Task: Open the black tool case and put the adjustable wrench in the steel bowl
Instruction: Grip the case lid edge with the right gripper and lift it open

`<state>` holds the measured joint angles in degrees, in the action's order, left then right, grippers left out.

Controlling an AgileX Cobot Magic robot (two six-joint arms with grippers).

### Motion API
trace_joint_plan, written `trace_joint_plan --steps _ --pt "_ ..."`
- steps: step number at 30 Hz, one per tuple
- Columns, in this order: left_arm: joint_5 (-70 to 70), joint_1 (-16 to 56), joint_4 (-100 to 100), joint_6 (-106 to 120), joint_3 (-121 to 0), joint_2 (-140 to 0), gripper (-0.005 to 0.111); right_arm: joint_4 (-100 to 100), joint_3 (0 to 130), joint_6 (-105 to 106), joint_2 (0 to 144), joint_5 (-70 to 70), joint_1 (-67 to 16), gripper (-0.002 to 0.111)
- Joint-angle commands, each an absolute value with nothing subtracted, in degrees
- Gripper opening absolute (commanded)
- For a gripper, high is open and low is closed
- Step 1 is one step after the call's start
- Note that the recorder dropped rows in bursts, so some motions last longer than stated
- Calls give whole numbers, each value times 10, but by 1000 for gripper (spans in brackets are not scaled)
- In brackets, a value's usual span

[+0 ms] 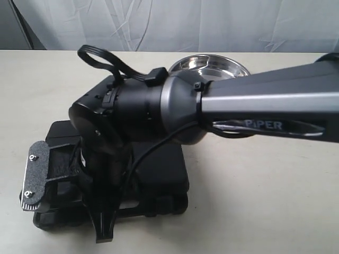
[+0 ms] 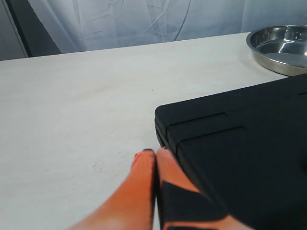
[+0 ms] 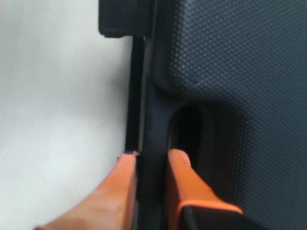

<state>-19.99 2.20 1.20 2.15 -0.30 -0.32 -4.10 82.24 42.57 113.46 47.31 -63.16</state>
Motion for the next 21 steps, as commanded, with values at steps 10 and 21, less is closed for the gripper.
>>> trace_joint_plan --steps 10,21 --pt "-191 24 12 20 0 0 0 73 826 396 1112 393 -628 -1" --pt "-191 24 12 20 0 0 0 300 826 258 1093 275 -618 -1"
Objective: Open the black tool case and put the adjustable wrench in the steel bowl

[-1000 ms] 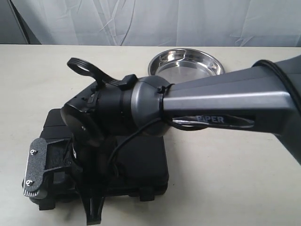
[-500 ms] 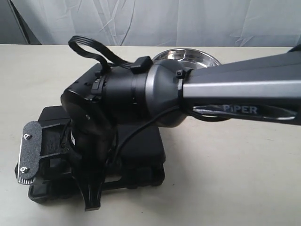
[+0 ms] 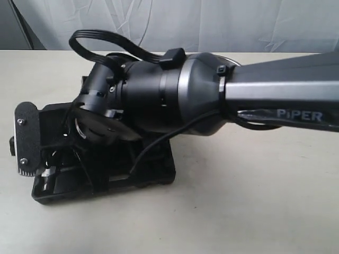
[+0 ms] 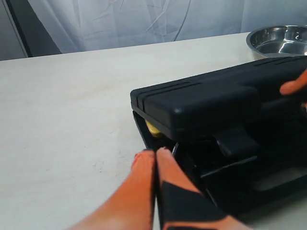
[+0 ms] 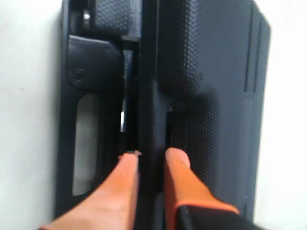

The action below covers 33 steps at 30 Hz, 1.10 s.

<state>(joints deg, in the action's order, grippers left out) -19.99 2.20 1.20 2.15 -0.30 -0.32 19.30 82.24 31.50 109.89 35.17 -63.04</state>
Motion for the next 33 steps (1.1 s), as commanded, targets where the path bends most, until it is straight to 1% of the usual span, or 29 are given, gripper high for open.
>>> trace_joint_plan --steps 1,3,5,7,9,11,14,17,20,24,27,33 --pt "-191 24 12 20 0 0 0 322 826 248 1093 257 -612 -1" --pt "-191 24 12 20 0 0 0 392 826 199 1093 204 -588 -1" --pt "-191 24 12 20 0 0 0 504 826 130 1093 154 -551 -1" --pt "-191 24 12 20 0 0 0 636 826 60 1097 41 -483 -1" --pt "-191 24 12 20 0 0 0 648 842 53 1108 -41 -423 -1" --pt "-191 24 12 20 0 0 0 606 891 53 1138 -53 -378 -1" --pt "-191 24 12 20 0 0 0 513 954 53 1201 -53 -360 -1" --pt "-191 24 12 20 0 0 0 515 968 55 1219 -34 -371 -1" --pt "-191 24 12 20 0 0 0 503 968 52 1204 37 -389 -1" --pt "-191 24 12 20 0 0 0 396 968 6 1161 152 -401 -1" --pt "-191 24 12 20 0 0 0 301 960 4 1119 190 -401 -1" --pt "-191 24 12 20 0 0 0 192 909 20 1030 282 -401 -1"
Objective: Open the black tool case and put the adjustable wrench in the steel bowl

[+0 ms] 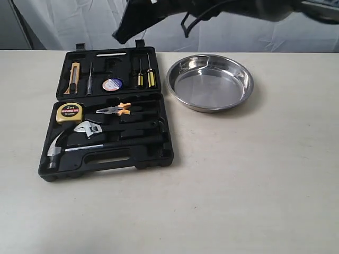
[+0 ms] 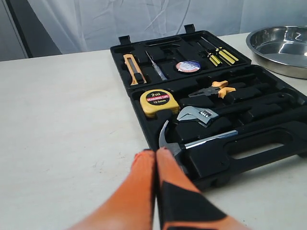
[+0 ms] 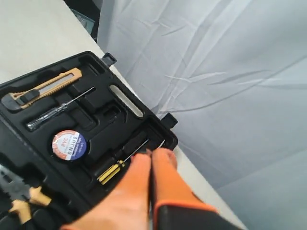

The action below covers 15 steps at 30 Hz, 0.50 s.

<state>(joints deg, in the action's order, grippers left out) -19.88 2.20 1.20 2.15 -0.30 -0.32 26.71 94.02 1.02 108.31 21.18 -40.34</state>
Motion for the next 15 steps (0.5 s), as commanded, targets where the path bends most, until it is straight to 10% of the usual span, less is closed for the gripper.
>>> trace_joint_plan --steps 1,15 --pt "-191 24 12 20 0 0 0 177 896 25 1017 299 -401 -1" --pt "-191 24 12 20 0 0 0 -53 611 45 914 249 -377 -1"
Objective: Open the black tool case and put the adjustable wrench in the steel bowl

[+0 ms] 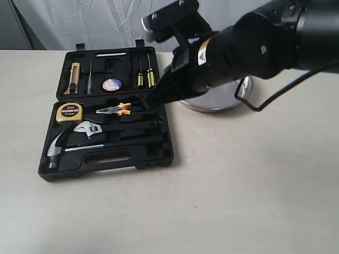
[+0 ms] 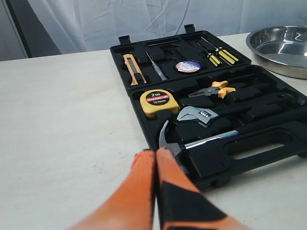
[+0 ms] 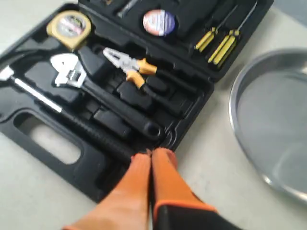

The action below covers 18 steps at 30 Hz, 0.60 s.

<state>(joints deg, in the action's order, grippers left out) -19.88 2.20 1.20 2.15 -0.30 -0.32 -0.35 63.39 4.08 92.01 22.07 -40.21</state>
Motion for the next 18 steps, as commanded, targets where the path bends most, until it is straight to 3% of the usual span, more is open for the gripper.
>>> trace_joint_plan --steps 1,4,9,13,18 --pt "-191 24 12 20 0 0 0 -91 608 45 914 289 -346 -1" --pt "-191 24 12 20 0 0 0 -105 608 56 914 387 -240 -1" --pt "-191 24 12 20 0 0 0 -131 614 158 915 365 -156 -1" --pt "-191 24 12 20 0 0 0 -376 666 416 949 395 -159 -1" --pt "-191 24 12 20 0 0 0 -518 728 599 1017 454 -198 -1"
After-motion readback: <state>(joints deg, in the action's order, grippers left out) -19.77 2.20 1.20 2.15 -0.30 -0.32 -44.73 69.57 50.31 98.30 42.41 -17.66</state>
